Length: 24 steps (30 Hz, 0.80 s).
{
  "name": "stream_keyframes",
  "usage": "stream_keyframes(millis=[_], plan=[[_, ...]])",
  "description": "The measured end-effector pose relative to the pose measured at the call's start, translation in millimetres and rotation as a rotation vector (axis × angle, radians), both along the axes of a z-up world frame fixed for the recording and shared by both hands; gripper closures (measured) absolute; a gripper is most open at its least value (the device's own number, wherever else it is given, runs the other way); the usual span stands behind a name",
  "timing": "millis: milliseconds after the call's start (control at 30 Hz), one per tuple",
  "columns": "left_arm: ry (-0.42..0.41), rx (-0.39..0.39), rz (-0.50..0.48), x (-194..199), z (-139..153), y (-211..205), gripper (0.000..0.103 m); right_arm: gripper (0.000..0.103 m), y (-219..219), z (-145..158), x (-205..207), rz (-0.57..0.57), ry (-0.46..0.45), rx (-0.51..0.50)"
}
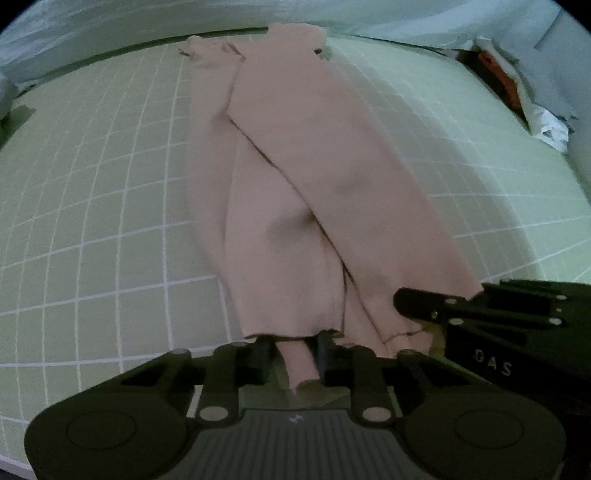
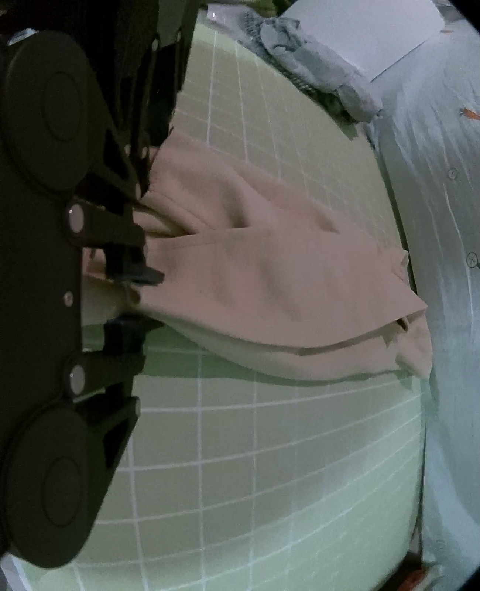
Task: Fold clothes
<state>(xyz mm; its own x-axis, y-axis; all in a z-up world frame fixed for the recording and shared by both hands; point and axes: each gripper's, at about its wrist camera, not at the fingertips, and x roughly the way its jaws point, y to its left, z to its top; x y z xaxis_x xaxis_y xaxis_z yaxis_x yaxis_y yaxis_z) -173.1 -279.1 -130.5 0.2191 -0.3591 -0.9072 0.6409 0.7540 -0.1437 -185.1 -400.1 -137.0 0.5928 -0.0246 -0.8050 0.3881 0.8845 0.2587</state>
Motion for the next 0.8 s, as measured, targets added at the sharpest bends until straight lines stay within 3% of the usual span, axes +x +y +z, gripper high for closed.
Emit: stream_keyframes(millis=[233,400,533,667,800], plan=[[0.156,-0.080,0.034,11.9,10.2,25.2,0.091,0.090,0.6,3.4,-13.9,0.020,0.024,0.036],[0.288,-0.285,0.117,20.2,57.5,48.2,0.092,0.090,-6.0,34.3,-40.6,0.047,-0.019,0.104],[0.202,-0.425,0.132,48.0,110.4,36.0,0.092,0.090,-41.2,72.3,-45.6,-0.048,-0.161,0.276],[0.109,-0.552,0.142,83.7,158.8,21.0,0.092,0.090,-72.3,118.9,-21.1,-0.080,-0.320,0.252],[0.010,-0.600,0.144,118.6,189.6,-3.6,0.092,0.090,-99.0,154.3,10.1,-0.087,-0.448,0.220]])
